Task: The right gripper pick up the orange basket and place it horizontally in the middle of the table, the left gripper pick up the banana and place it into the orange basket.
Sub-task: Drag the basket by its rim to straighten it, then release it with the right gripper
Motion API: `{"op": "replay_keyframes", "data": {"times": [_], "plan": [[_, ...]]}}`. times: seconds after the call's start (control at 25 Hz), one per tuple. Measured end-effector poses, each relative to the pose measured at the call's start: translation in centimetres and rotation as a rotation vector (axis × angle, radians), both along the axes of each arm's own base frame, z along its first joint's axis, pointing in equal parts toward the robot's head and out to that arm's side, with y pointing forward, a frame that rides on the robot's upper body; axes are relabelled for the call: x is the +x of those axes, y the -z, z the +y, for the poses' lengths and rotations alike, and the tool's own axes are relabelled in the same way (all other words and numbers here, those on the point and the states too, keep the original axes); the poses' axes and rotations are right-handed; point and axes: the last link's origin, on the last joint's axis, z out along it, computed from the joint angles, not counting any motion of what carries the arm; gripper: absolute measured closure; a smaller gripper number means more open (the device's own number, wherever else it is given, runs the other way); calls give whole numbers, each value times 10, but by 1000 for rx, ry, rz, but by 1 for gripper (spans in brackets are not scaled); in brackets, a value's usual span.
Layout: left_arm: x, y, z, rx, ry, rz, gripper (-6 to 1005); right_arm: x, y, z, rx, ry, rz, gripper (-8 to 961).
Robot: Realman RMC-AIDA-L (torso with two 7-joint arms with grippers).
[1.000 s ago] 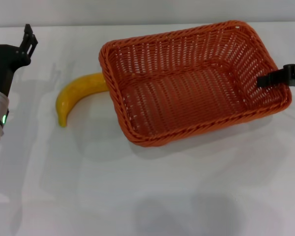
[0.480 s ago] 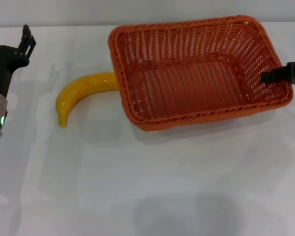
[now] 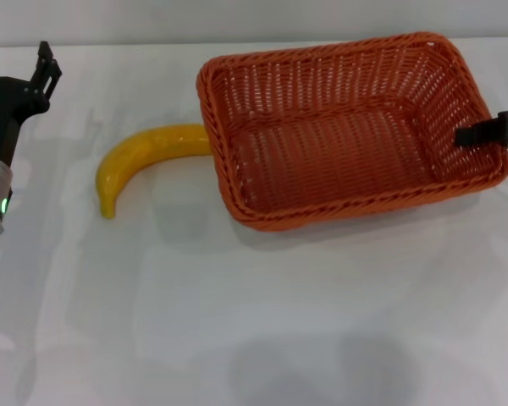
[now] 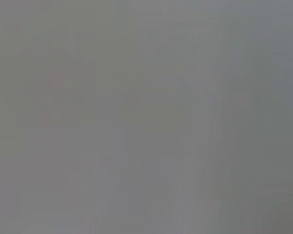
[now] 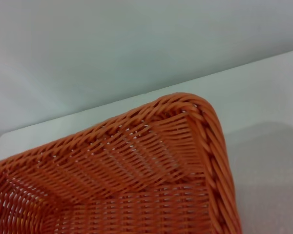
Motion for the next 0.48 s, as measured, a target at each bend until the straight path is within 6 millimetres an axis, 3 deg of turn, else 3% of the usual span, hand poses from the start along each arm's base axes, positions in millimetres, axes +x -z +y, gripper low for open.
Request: {"op": "replay_keyframes", "data": {"times": [0.48], "plan": [[-1, 0, 0, 0, -1, 1, 166, -1, 1, 2, 11, -2, -11, 754]]}}
